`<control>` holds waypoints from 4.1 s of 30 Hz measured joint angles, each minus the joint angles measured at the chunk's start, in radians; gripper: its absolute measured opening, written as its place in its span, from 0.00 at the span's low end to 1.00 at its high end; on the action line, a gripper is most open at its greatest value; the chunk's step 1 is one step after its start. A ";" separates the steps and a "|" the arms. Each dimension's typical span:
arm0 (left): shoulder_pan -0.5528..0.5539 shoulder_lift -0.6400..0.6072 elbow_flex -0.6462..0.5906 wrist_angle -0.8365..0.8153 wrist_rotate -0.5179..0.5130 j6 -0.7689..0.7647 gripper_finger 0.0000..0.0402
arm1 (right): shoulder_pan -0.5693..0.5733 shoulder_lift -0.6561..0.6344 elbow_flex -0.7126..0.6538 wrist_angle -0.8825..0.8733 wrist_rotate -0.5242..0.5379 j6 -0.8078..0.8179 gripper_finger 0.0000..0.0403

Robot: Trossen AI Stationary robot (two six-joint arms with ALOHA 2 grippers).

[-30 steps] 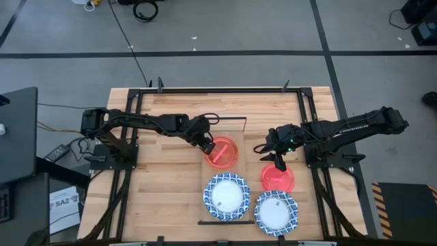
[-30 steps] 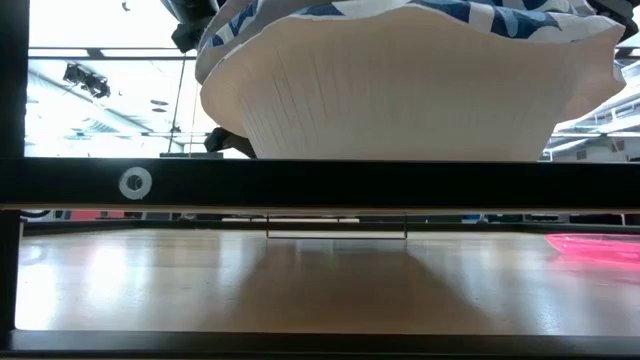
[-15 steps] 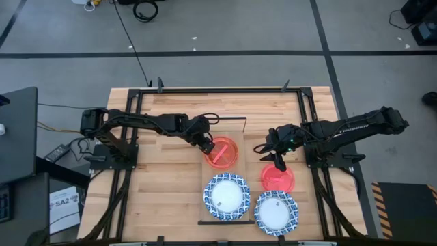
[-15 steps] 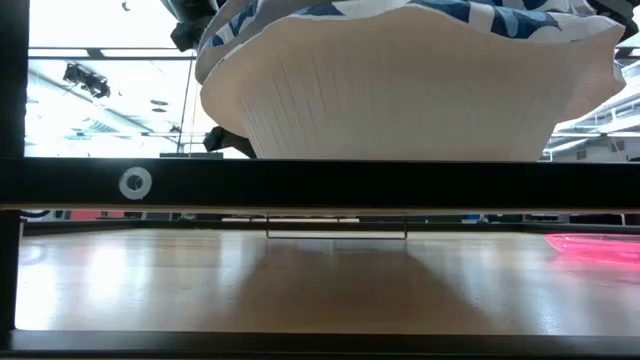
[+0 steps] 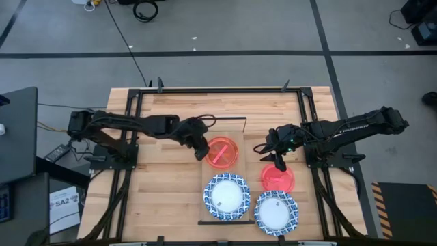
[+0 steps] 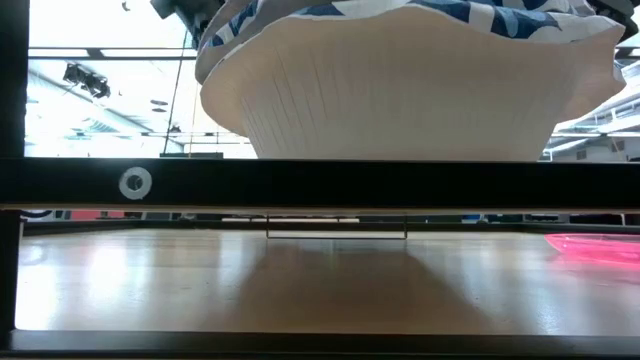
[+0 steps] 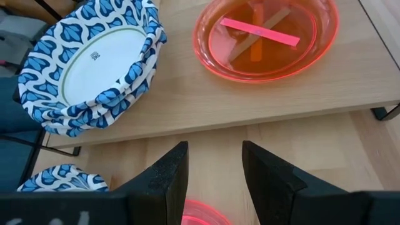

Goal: Place and stack plates onto a shelf
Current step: Stack the blue patterned bowl on the blue patterned bowl on the shelf

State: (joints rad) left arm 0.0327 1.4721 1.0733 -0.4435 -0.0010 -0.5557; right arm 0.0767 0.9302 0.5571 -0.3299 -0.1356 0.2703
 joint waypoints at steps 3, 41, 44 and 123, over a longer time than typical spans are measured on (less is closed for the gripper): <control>-0.043 -0.038 0.000 -0.014 -0.051 0.047 0.43 | 0.000 0.000 0.000 0.001 -0.028 0.000 0.39; -0.363 -0.081 -0.001 -0.080 -0.354 0.115 0.43 | 0.584 0.006 0.000 0.057 0.187 0.364 0.38; -0.363 -0.081 -0.001 -0.080 -0.354 0.115 0.43 | 0.606 0.030 0.000 0.017 0.217 0.358 0.38; -0.363 -0.081 -0.001 -0.067 -0.335 0.114 0.43 | 0.617 0.384 0.000 -0.029 0.107 0.415 0.03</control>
State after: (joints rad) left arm -0.3304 1.3914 1.0721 -0.5106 -0.3363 -0.4419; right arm 0.6937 1.3144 0.5571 -0.3593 -0.0282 0.6853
